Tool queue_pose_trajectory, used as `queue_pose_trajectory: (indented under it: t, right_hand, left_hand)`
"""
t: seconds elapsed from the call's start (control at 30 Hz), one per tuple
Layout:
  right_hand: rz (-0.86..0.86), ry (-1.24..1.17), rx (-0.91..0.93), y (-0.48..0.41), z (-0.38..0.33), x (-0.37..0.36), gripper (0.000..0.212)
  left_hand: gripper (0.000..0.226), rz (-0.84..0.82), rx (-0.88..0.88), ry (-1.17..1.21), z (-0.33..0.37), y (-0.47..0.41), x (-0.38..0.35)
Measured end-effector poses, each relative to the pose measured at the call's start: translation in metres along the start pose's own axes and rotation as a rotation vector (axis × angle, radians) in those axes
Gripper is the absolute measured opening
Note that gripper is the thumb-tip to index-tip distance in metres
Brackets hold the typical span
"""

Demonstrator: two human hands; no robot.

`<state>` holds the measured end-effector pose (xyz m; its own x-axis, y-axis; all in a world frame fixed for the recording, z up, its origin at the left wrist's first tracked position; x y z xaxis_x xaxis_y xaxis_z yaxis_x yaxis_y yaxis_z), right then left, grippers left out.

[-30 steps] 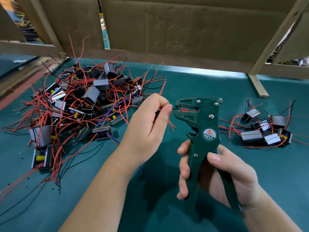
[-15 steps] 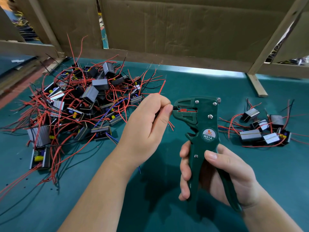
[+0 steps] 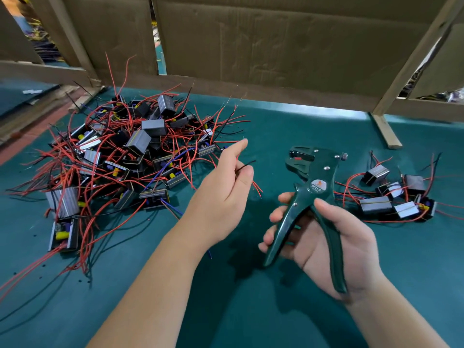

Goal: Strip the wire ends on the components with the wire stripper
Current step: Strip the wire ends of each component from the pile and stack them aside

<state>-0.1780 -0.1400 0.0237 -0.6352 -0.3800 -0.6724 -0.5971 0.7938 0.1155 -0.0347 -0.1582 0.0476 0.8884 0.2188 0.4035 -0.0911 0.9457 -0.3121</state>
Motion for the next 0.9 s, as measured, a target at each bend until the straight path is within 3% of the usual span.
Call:
queue_pose_trajectory:
  t: [0.17, 0.33, 0.5, 0.7, 0.83, 0.9]
  right_hand:
    - [-0.008, 0.044, 0.035, 0.000, -0.001, -0.002, 0.073]
    - [-0.104, 0.168, -0.069, 0.002, 0.012, -0.013, 0.077]
    - [-0.015, 0.200, -0.064, 0.001, 0.012, -0.004, 0.069]
    - [-0.060, 0.185, -0.103, 0.003, 0.014, -0.010, 0.073]
    - [0.176, 0.427, -0.074, 0.002, 0.023, 0.006, 0.072]
    - [0.227, 0.456, -0.021, 0.002, 0.020, 0.009, 0.058]
  left_hand:
    - [0.030, 0.069, 0.222, 0.534, -0.008, -0.005, -0.004]
    - [0.033, 0.025, 0.335, 1.026, -0.003, -0.002, -0.026]
    - [0.037, -0.019, 0.304, 0.992, 0.000, -0.002, -0.029]
    - [0.036, -0.015, 0.286, 0.974, 0.003, 0.000, -0.030]
    - [0.038, 0.040, 0.373, 1.069, 0.001, 0.000, -0.033]
    - [0.049, 0.134, 0.431, 1.177, -0.004, -0.002, -0.030]
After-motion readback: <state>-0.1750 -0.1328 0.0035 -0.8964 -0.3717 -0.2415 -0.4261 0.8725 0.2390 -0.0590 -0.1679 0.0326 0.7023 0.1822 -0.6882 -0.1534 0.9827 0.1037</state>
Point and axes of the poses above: each hand's wrist, its own y-axis away from the middle knuckle, its own x-axis out of the back of the hand, z = x × y, the point moved 7 cm from there along -y, towards the middle knuckle, and after that the axes turned 1 degree about y, right-handed, at the moved point
